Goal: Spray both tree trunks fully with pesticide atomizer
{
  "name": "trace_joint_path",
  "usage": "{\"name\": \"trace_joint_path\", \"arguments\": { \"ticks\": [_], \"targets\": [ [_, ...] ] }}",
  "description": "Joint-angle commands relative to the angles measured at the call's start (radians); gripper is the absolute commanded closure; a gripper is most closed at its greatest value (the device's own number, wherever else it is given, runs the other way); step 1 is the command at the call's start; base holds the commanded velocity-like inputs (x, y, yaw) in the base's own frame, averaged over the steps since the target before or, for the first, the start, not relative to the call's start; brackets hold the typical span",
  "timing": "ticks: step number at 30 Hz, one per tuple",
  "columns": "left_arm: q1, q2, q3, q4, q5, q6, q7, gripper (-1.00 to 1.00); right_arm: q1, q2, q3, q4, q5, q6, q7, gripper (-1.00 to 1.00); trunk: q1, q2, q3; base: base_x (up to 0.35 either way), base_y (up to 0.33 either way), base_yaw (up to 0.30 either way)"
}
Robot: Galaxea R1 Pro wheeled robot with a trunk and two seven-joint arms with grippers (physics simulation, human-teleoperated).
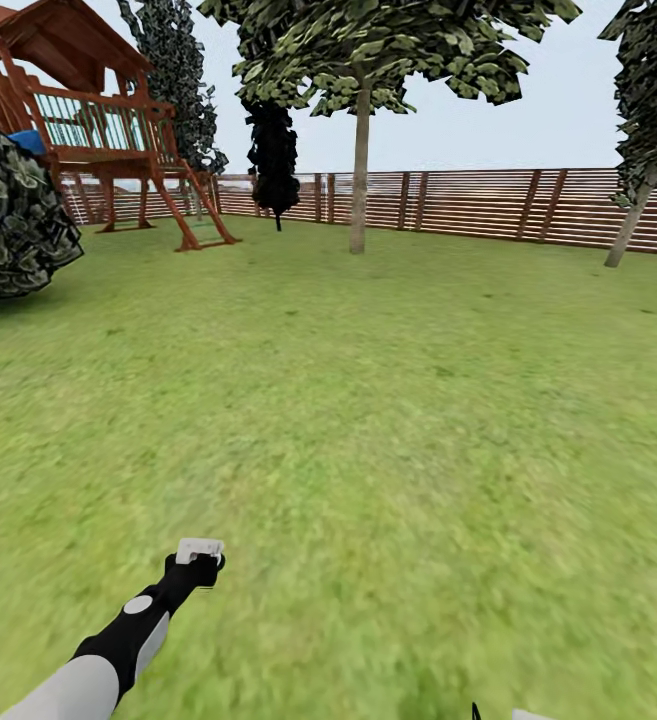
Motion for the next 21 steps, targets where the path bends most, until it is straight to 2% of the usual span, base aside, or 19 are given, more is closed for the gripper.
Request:
{"name": "trace_joint_path", "arguments": {
  "ticks": [1,8,21],
  "targets": [
    [0.000,0.000,0.000,0.000,0.000,0.000,0.001,1.00,0.000,0.000,0.000,0.000,0.000,0.000,0.000,-1.00,0.000,0.000,0.000,0.339,0.000,0.000],
    [0.001,-0.008,-0.004,0.003,-0.006,0.001,-0.001,1.00,0.000,0.000,0.000,0.000,0.000,0.000,0.000,-1.00,0.000,0.000,0.000,0.339,0.000,0.000],
    [0.001,-0.003,-0.001,0.003,-0.002,0.001,-0.001,1.00,0.000,0.000,0.000,0.000,0.000,0.000,0.000,-1.00,0.000,0.000,0.000,0.339,0.000,0.000]
  ]
}}
